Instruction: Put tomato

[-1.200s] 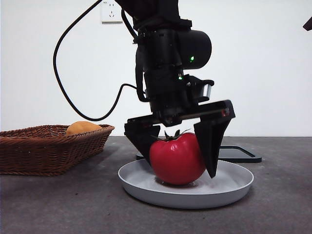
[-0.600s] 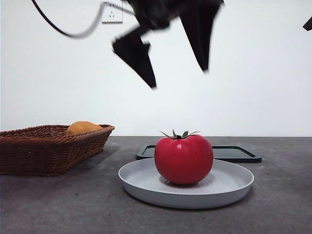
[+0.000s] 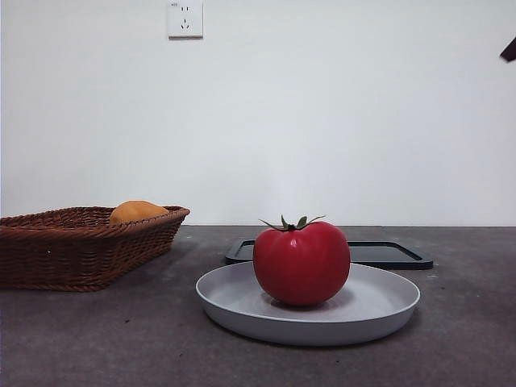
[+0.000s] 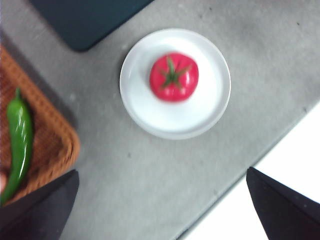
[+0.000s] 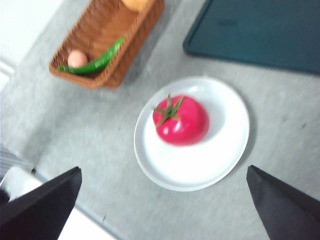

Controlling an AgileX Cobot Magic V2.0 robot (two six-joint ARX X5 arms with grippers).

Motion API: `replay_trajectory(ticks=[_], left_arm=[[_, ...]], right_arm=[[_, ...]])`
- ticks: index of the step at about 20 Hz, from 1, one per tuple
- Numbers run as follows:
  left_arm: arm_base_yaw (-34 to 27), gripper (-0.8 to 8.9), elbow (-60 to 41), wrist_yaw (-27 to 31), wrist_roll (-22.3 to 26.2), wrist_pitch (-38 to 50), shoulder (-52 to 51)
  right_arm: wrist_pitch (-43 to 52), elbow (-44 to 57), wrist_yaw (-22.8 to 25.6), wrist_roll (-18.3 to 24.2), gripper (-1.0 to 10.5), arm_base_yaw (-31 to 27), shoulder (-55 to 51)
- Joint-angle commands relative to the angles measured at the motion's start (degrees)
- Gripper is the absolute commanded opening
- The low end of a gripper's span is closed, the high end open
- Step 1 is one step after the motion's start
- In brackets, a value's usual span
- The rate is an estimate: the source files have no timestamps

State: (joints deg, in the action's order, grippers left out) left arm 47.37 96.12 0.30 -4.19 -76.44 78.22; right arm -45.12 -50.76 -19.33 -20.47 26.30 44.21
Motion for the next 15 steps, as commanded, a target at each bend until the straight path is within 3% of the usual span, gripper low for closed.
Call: replay_trajectory(ticks=[1, 7, 15], left_arm=[[0.3, 6.75, -5.6, 0.4, -1.5, 2.4, -6.8], [0.3, 6.75, -19.8, 0.4, -4.8, 8.3, -24.1], [0.3, 6.75, -37.0, 0.4, -8.8, 15.7, -37.7]], right_arm=[[0.0, -1.1, -0.3, 0.0, 6.0, 1.6, 3.8], [0.1, -1.4, 0.6, 1.4, 6.0, 5.9, 17.0], [-0.1, -12.2, 8.7, 4.7, 6.0, 9.3, 33.0]])
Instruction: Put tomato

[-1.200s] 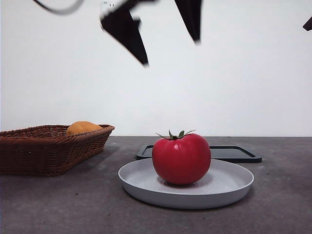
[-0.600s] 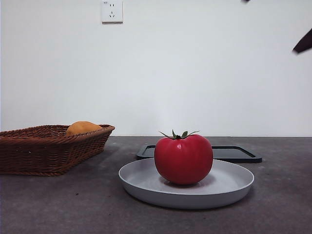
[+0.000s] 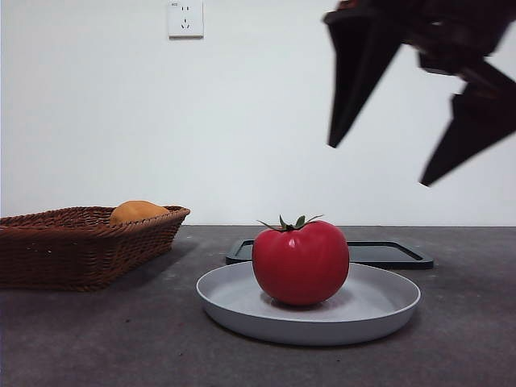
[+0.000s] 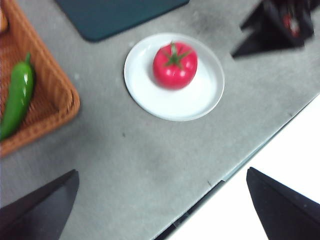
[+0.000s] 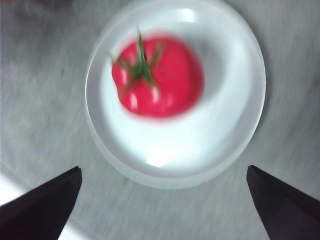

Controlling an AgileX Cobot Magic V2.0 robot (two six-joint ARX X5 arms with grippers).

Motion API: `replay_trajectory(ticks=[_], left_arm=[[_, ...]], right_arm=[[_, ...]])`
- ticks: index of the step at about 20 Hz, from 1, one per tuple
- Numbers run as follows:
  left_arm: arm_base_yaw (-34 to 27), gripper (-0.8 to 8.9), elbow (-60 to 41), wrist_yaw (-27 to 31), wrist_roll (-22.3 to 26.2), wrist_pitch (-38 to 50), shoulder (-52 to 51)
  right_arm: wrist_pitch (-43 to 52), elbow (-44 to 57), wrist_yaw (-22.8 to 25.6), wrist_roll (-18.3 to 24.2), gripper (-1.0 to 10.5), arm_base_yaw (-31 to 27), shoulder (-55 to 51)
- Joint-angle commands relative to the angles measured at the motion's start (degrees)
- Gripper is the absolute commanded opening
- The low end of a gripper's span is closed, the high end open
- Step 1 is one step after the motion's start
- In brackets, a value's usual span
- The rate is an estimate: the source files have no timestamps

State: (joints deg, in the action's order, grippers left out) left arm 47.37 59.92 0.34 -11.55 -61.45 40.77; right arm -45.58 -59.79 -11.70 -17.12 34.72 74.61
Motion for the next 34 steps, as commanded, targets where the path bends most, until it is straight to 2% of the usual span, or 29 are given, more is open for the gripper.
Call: replay_trajectory(ticks=[1, 5, 8, 14, 23, 25, 27, 30, 34], left_arm=[[0.3, 6.75, -1.9, 0.3, -1.6, 0.7, -0.8], [0.3, 6.75, -3.1, 0.3, -1.6, 0.9, -1.1], [0.3, 6.75, -3.1, 0.3, -1.6, 1.6, -1.2], [0.3, 6.75, -3.1, 0.3, -1.4, 1.9, -1.2], [0.3, 6.75, -3.1, 0.3, -1.4, 2.8, -1.2], [0.3, 6.75, -3.1, 0.3, -1.4, 2.8, -1.2], [0.3, 6.75, -3.1, 0.3, -1.4, 2.8, -1.2], [0.3, 6.75, -3.1, 0.3, -1.1, 3.1, -1.2], [0.3, 6.75, -3.1, 0.3, -0.9, 4.5, -1.2]], right_arm=[[0.2, -5.5, 1.8, 1.7, 6.0, 1.3, 4.7], [-4.2, -15.1, 6.9, 4.4, 6.0, 2.7, 14.4], [-6.4, -19.7, 7.6, 5.6, 6.0, 3.7, 21.1], [-5.8, -21.3, 7.8, 5.7, 7.1, 6.0, 27.7], [-5.3, -21.3, 9.1, 5.6, 7.1, 6.9, 34.2], [-5.3, -21.3, 9.1, 5.2, 6.3, 7.1, 34.4], [-5.3, -21.3, 9.1, 4.8, 4.6, 7.1, 34.4], [-5.2, -21.3, 9.1, 3.8, 3.1, 7.1, 34.4], [-6.3, -22.9, 9.1, 4.1, 3.0, 6.6, 34.4]])
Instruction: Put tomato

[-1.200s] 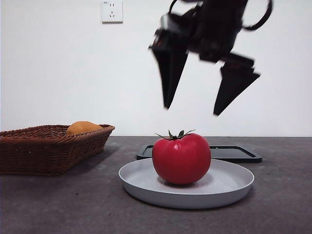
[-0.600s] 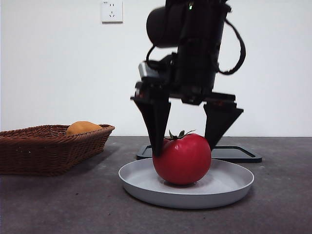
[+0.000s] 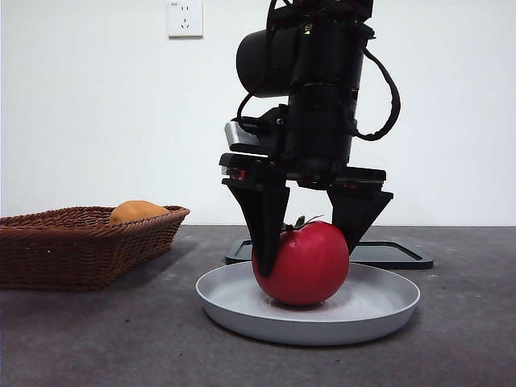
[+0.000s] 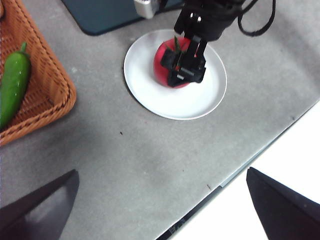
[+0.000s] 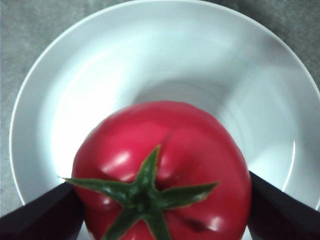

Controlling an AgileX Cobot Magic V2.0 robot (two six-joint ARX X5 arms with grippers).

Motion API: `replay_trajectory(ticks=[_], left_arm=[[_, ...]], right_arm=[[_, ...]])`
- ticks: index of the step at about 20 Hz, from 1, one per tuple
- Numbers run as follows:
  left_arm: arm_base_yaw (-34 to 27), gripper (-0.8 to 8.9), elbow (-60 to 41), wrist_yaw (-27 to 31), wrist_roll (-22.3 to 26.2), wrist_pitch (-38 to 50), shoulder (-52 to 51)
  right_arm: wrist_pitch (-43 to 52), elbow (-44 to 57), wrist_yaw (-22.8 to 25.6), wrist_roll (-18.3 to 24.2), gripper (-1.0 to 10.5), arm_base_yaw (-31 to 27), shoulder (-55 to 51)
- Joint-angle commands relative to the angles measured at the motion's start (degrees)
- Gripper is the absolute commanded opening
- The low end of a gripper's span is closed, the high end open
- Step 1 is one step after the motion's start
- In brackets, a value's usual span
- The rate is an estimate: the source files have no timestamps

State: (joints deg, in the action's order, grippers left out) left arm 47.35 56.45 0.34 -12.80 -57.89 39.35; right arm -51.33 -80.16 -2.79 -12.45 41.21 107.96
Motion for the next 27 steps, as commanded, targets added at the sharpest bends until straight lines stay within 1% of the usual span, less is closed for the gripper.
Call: replay_trajectory(ticks=[1, 4, 6, 8, 11, 15, 18, 22, 27], left_arm=[[0.3, 6.75, 0.4, 0.3, 0.3, 1.3, 0.3], [0.3, 6.75, 0.4, 0.3, 0.3, 2.8, 0.3], [0.3, 6.75, 0.4, 0.3, 0.3, 4.4, 0.3], [0.3, 6.75, 0.4, 0.3, 0.3, 5.4, 0.3], [0.3, 6.75, 0.4, 0.3, 0.3, 5.4, 0.3], [0.3, 6.75, 0.4, 0.3, 0.3, 5.3, 0.3], [0.3, 6.75, 0.4, 0.3, 0.3, 5.3, 0.3], [0.3, 6.75, 0.4, 0.3, 0.1, 5.4, 0.3], [0.3, 6.75, 0.4, 0.3, -0.4, 5.1, 0.3]], right_arm=[[-1.9, -4.1, 0.2, -0.2, 3.0, -0.5, 1.0], [-6.0, -9.9, 1.0, 1.2, 3.0, -2.3, 1.0], [-6.4, -13.4, 3.0, 2.4, 3.0, -3.9, 1.2], [-5.9, -17.2, 3.3, 3.7, 3.0, -6.1, 2.4], [-6.4, -24.9, 3.4, 4.5, 3.0, -10.3, 8.0], [-8.5, -36.0, 2.8, 5.5, 3.0, -15.6, 18.5], [-8.5, -43.0, 2.5, 5.9, 3.0, -18.1, 25.2], [-8.4, -43.8, 2.3, 7.2, 3.0, -18.1, 28.3], [-8.4, -43.8, 2.3, 7.3, 3.1, -18.1, 29.1]])
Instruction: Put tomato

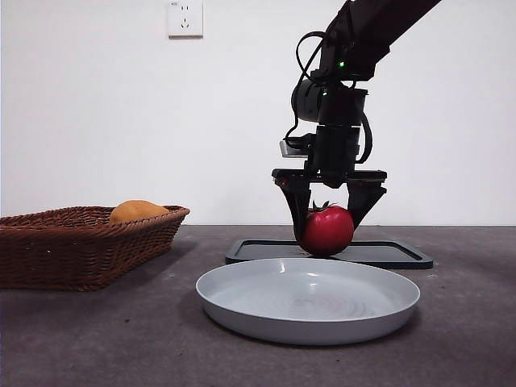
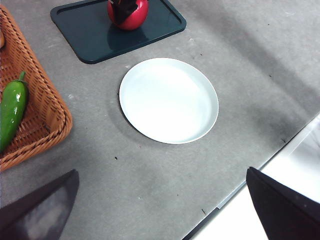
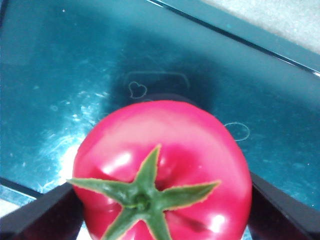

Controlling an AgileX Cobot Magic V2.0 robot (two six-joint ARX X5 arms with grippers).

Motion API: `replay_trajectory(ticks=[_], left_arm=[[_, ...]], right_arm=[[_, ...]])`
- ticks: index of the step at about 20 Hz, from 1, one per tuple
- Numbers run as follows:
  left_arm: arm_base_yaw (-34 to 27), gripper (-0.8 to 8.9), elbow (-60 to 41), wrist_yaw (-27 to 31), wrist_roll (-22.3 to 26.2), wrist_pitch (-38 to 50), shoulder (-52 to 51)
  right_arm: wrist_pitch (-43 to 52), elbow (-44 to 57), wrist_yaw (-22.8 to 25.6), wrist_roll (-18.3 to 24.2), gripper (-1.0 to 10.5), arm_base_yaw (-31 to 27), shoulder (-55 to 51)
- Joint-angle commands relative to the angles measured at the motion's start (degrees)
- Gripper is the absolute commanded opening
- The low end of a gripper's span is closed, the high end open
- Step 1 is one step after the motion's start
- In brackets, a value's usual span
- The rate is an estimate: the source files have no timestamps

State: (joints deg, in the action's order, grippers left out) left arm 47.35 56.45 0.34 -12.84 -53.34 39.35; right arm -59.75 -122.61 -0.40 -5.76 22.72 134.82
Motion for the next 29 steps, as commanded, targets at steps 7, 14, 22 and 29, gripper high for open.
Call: replay_trajectory(ticks=[7, 14, 22, 29], left_arm=[[0.3, 6.75, 0.4, 0.3, 0.2, 0.2, 0.3], [0.3, 6.75, 0.4, 0.3, 0.1, 0.2, 0.3], [0.3, 6.75, 0.4, 0.3, 0.1, 0.3, 0.3], [0.3, 6.75, 0.4, 0.3, 0.0, 0.3, 0.3]], right_arm=[[-7.5, -13.2, 0.5, 0.1, 6.1, 0.3, 2.2], [-21.8, -26.5, -1.1, -4.0, 6.1, 0.8, -0.9], [-22.0, 7.7, 6.7, -0.2, 6.1, 0.6, -28.1], [-22.0, 30.6, 6.7, -0.2, 6.1, 1.6, -52.7]])
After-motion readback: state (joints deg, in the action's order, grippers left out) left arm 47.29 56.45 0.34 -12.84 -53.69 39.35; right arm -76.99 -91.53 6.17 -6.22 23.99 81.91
